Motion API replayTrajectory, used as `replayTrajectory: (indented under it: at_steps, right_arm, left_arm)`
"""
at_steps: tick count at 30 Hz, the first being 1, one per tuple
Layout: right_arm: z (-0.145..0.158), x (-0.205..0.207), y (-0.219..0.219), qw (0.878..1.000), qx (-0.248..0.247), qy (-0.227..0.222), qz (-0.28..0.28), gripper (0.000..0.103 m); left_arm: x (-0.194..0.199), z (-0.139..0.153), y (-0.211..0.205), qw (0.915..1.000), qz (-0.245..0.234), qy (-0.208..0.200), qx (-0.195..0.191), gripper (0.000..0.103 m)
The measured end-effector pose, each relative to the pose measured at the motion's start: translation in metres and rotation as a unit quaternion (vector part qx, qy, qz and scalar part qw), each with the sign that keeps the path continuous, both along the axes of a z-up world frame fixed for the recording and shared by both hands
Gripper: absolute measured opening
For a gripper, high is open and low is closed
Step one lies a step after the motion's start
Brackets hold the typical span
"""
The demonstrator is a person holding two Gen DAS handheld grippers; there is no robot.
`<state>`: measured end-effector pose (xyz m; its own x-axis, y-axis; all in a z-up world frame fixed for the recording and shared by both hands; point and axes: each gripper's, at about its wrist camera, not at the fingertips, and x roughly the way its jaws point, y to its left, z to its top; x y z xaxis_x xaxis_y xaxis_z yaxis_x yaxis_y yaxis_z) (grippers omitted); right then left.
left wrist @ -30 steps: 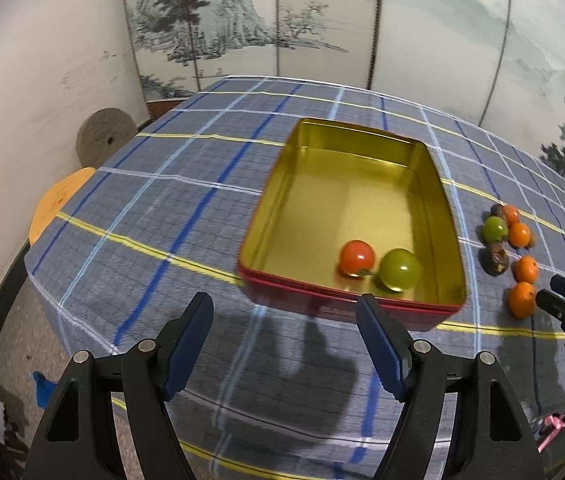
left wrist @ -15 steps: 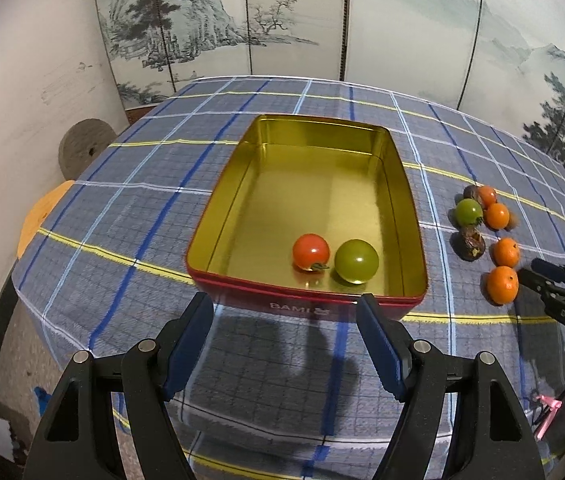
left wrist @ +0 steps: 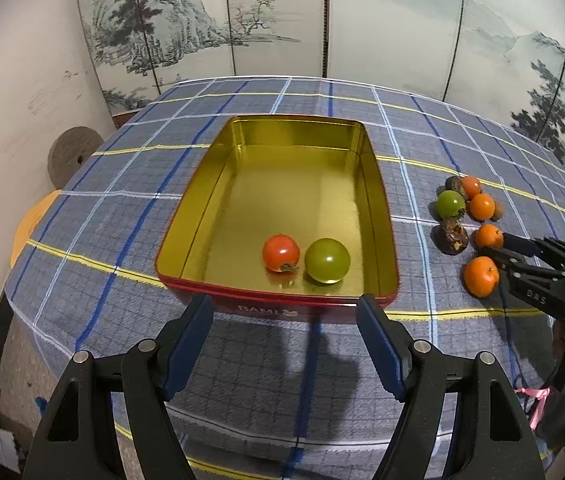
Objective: Organize fruits
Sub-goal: 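Grasp a tangerine with the right gripper while the left gripper approaches another tangerine, then close the left gripper around the tangerine and lift it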
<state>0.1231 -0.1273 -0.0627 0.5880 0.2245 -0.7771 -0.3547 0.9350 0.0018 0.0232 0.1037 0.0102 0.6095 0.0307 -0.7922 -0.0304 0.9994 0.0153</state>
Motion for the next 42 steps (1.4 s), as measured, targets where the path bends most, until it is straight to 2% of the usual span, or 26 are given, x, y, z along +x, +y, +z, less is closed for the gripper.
replayTrajectory:
  at_steps: [6,9,13,18,29,38,42]
  right_arm:
    - [-0.002,0.008,0.004,1.0,0.008,0.001,0.001,0.042]
    - [-0.004,0.008,0.004,1.0,0.019,0.001,0.003,0.035]
    - [-0.004,0.006,0.003,1.0,0.019,-0.002,-0.002,0.034]
    - [-0.002,0.001,-0.017,0.999,0.001,-0.016,-0.039,0.034]
    - [-0.003,-0.007,-0.102,0.989,-0.021,-0.015,-0.145,0.034]
    - [-0.003,-0.014,-0.128,0.985,-0.048,-0.02,-0.165,0.034]
    - [-0.003,-0.012,-0.133,0.985,-0.038,-0.017,-0.167,0.034]
  left_arm:
    - [0.002,-0.001,-0.015,0.9999,-0.015,0.004,-0.001,0.074]
    - [0.003,0.001,-0.026,0.9996,-0.027,0.002,0.001,0.074]
    - [0.005,0.002,-0.041,0.999,-0.044,0.002,-0.003,0.074]
    - [0.01,-0.001,-0.069,0.9972,-0.073,0.002,-0.013,0.074]
    - [0.031,-0.013,-0.127,0.992,-0.121,0.005,-0.036,0.074]
    - [0.042,-0.029,-0.147,0.9912,-0.127,0.021,-0.032,0.074]
    - [0.048,-0.039,-0.154,0.9906,-0.129,0.035,-0.031,0.074]
